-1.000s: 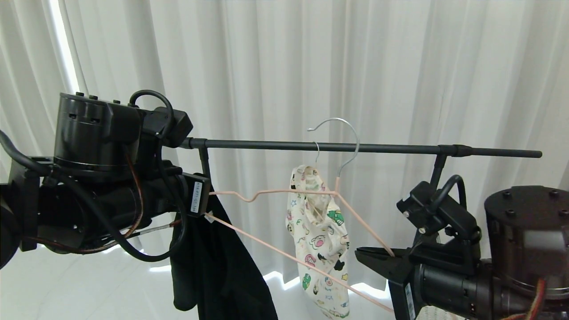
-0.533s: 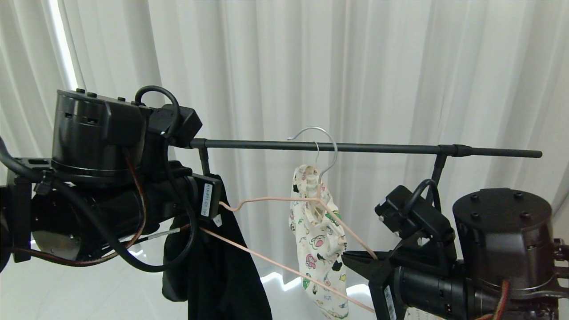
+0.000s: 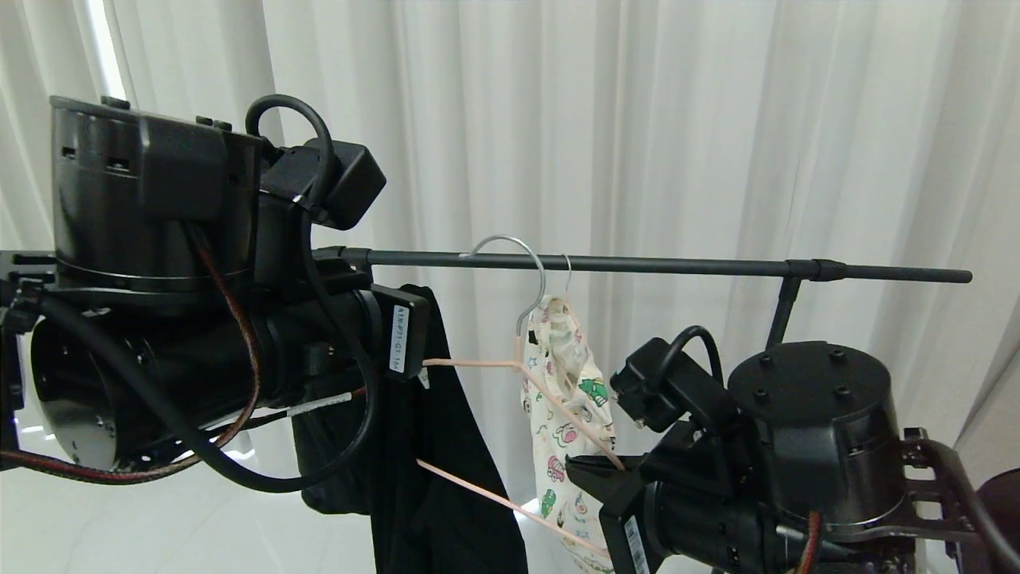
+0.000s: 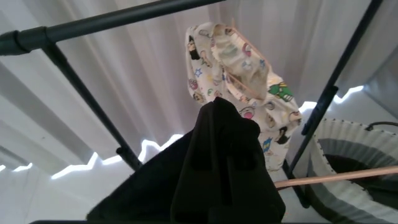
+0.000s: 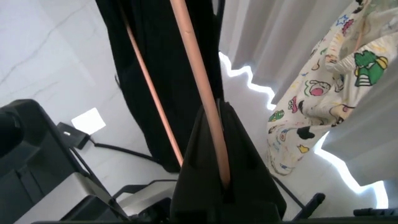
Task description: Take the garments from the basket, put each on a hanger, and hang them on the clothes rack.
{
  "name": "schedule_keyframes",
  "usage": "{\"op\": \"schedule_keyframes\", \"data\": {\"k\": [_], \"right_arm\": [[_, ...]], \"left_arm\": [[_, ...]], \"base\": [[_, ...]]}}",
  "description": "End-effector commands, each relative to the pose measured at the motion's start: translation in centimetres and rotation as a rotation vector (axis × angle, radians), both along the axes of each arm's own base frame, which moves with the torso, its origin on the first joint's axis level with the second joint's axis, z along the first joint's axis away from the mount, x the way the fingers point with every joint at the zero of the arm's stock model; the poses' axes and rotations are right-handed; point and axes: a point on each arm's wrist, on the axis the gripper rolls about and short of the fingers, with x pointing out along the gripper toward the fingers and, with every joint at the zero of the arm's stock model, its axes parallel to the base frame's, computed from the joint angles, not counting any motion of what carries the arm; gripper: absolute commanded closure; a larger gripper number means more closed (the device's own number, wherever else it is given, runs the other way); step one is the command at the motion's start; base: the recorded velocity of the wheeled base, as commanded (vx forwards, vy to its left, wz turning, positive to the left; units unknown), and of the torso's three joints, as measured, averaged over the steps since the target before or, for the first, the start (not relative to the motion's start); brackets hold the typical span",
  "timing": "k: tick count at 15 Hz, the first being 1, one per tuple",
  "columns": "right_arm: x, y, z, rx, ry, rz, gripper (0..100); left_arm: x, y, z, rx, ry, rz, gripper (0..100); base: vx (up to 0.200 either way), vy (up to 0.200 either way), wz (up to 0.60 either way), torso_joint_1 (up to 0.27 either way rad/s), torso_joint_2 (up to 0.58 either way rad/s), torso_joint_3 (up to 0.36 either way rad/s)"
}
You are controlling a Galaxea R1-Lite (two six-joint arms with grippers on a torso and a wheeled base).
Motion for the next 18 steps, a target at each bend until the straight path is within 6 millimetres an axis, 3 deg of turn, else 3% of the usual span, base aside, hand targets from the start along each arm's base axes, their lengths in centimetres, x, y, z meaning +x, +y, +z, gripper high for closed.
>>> {"op": "schedule_keyframes", "data": {"k": [1,5,9,13,18], "right_arm": [[0.0,1.3,-0.4,-0.003,0.013,0.010,100],[0.1,2.7,-0.8,-0.006,0.014,-0.035,100],[0.2,2.8,-0.7,0.001,0.013,-0.041,100],[0.2,2.7,-0.7,-0.005,0.002,-0.067,100],[0.8,2.6,-0.6,0.027,-0.016,-0.231,100]], "left_arm": [[-0.4,-0.5,0.3,-0.012,-0.006,-0.024,100],[-1.5,-1.7,0.5,-0.005,-0.025,-0.026,100],[-2.3,-2.7,0.3,0.009,-0.028,-0.048,100],[-2.3,-2.7,0.2,0.011,-0.026,-0.046,100],[-2.6,-2.5,0.1,0.021,-0.035,-0.035,100]], "base": [[0.000,0.000,0.00,0.000,0.00,0.000],[0.000,0.000,0.00,0.000,0.00,0.000],[0.000,0.000,0.00,0.000,0.00,0.000],[0.000,0.000,0.00,0.000,0.00,0.000],[0.000,0.000,0.00,0.000,0.00,0.000]]}}
